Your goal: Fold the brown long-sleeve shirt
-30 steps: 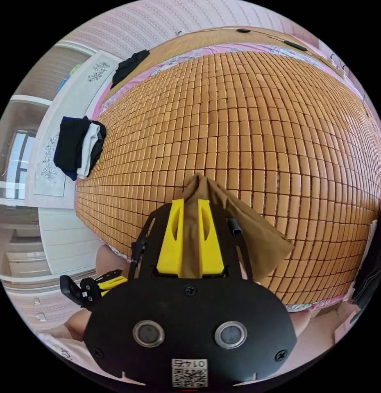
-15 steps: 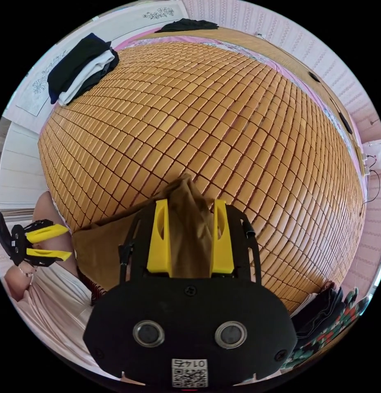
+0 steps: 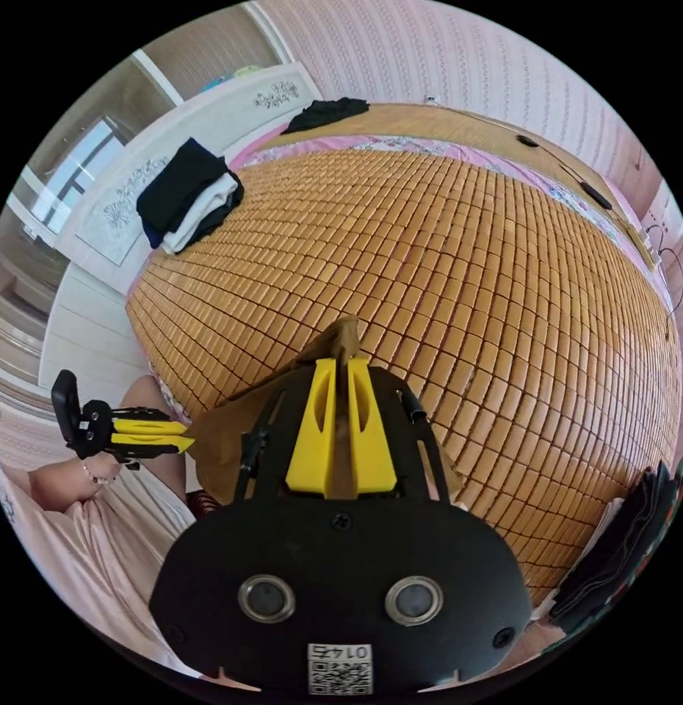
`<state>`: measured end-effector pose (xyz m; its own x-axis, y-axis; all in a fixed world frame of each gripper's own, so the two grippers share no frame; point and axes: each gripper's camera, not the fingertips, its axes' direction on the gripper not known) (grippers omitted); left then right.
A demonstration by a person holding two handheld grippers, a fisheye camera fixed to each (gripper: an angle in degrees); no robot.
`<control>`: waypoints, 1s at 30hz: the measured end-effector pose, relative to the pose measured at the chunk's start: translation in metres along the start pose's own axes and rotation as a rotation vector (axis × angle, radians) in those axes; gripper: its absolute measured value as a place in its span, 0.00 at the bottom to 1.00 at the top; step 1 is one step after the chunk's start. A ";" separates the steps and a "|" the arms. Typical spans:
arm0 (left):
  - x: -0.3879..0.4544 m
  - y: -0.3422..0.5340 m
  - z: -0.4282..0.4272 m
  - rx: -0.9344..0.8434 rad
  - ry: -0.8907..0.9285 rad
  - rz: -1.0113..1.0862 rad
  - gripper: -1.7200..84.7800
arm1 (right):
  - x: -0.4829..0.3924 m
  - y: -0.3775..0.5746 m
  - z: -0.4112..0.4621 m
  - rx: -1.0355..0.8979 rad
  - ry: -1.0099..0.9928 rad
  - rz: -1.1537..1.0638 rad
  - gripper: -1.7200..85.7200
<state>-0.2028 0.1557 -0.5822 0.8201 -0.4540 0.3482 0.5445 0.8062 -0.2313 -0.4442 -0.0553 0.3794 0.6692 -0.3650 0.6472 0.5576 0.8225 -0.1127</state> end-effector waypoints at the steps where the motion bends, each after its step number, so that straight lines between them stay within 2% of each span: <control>1: 0.010 0.005 -0.014 0.037 0.015 0.029 0.01 | 0.001 0.019 -0.021 0.069 -0.023 0.013 0.03; 7: 0.081 0.027 -0.090 0.185 0.024 0.246 0.01 | 0.003 0.124 -0.105 0.318 -0.081 0.115 0.03; 11: 0.122 0.028 -0.127 0.245 0.006 0.338 0.01 | -0.003 0.173 -0.134 0.394 -0.063 0.169 0.03; 17: 0.193 0.010 -0.178 0.353 0.036 0.477 0.01 | -0.015 0.235 -0.195 0.583 0.056 0.192 0.03; 21: 0.253 -0.017 -0.199 0.398 0.127 0.630 0.01 | -0.024 0.269 -0.253 0.672 0.252 0.184 0.03; 26: 0.340 -0.095 -0.211 0.419 0.337 0.804 0.01 | -0.009 0.282 -0.326 0.628 0.539 0.213 0.04; 28: 0.393 -0.155 -0.217 0.441 0.425 0.866 0.01 | 0.026 0.271 -0.359 0.560 0.628 0.276 0.04; 30: 0.438 -0.208 -0.218 0.457 0.434 0.890 0.02 | 0.073 0.254 -0.375 0.482 0.644 0.376 0.05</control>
<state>0.0816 -0.2940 -0.5796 0.9291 0.3391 -0.1474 -0.3181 0.9363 0.1491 -0.0691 -0.0370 0.1153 0.9939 -0.0892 0.0650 0.0753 0.9786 0.1916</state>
